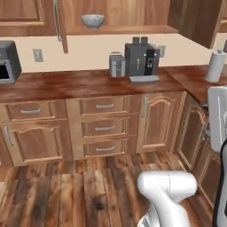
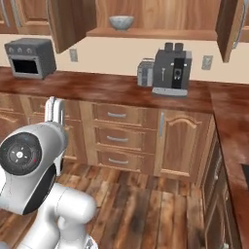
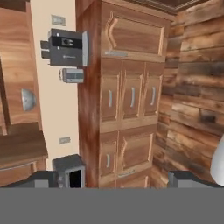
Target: Pick up the bowls from the cabinet and place each bowl in front of a stool on the dining counter.
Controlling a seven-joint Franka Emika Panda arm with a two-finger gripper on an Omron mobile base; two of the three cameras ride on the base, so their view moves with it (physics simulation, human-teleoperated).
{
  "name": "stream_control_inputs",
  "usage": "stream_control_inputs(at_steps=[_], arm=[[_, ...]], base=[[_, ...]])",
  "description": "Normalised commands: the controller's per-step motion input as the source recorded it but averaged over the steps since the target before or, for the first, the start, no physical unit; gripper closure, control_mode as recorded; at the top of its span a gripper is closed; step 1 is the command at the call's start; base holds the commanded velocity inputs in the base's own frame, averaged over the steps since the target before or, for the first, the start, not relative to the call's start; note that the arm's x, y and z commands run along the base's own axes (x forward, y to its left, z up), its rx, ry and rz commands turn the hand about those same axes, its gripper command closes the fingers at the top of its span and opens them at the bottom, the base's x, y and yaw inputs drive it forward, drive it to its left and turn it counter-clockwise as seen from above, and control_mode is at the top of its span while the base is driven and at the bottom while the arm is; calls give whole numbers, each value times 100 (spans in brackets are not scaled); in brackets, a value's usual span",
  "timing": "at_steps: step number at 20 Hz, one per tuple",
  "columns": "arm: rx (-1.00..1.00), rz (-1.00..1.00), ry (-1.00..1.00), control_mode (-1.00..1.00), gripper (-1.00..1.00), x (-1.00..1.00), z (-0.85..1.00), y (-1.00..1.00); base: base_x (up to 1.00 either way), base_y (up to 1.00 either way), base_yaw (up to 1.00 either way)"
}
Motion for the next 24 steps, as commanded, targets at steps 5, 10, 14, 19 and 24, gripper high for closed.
stream_control_inputs(at_steps=[5, 10, 14, 19, 24], arm=[[0, 0, 0, 100, -100, 0, 0, 0], [0, 0, 0, 100, -100, 0, 0, 0], [0, 0, 0, 100, -100, 0, 0, 0], [0, 0, 0, 100, -100, 0, 0, 0], [0, 0, 0, 100, -100, 0, 0, 0]], base=[[100, 35, -6], [100, 45, -4], [96, 58, 0], [81, 36, 0], [54, -23, 2]])
